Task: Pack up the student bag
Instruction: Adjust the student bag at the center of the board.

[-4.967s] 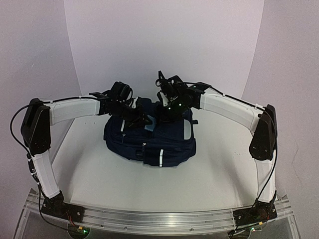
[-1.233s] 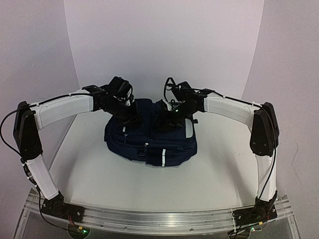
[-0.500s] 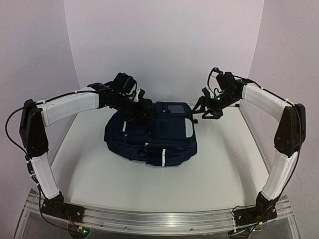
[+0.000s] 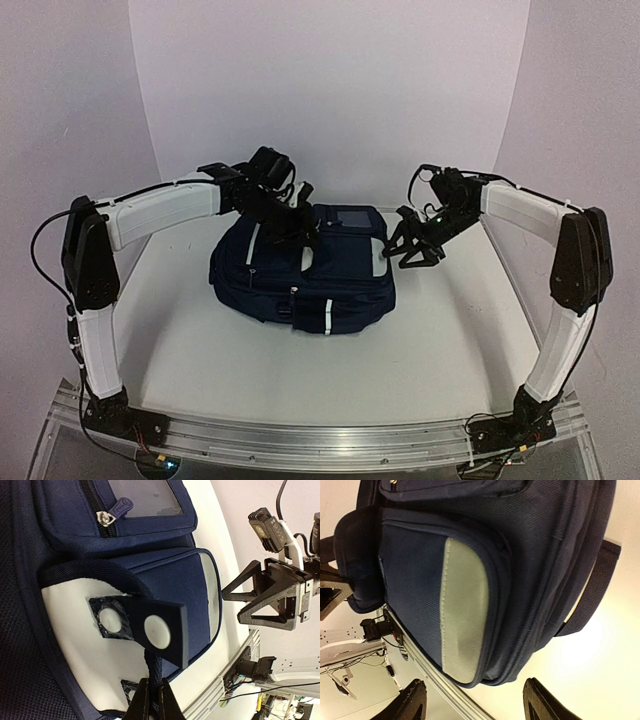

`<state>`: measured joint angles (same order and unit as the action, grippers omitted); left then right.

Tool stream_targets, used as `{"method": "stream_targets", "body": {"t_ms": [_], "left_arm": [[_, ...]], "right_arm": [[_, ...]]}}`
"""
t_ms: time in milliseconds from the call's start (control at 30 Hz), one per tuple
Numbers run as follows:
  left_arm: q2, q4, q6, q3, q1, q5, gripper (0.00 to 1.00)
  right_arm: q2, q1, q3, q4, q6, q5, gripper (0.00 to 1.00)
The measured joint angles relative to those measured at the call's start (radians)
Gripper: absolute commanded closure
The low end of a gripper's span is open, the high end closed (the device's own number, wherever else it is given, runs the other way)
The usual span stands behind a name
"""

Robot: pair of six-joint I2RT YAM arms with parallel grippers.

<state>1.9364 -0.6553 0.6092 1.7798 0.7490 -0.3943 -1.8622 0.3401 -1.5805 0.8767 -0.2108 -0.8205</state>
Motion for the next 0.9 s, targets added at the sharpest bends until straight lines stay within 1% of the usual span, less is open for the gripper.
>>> {"method": "stream_targets", "body": {"t_ms": [467,500,567,633,733,833,900], "left_arm": [[0.148,-0.12,-0.057,0.179,0.032,0.012,1.0],[0.163,-0.133,-0.057,0.201,0.032,0.011,0.98],[0.195,-0.15,-0.058,0.241,0.034,0.004,0.88],[0.229,-0.159,-0.061,0.281,0.036,-0.009,0.74],[0.261,-0.147,-0.058,0.315,0.042,-0.045,0.57],[0.265,-0.153,-0.067,0.337,0.048,-0.074,0.43],[0.27,-0.166,-0.08,0.359,0.051,-0.08,0.4]], "right_arm": [[0.0,0.021,0.018,-0.015,-0.008,-0.035,0.36],[0.0,0.021,0.018,-0.015,-0.009,-0.035,0.36],[0.0,0.021,0.018,-0.017,-0.012,-0.035,0.36],[0.0,0.021,0.021,-0.019,-0.015,-0.035,0.36],[0.0,0.021,0.023,-0.02,-0.016,-0.034,0.36],[0.0,0.021,0.023,-0.02,-0.017,-0.028,0.35],[0.002,0.021,0.025,-0.021,-0.018,-0.023,0.35]]}}
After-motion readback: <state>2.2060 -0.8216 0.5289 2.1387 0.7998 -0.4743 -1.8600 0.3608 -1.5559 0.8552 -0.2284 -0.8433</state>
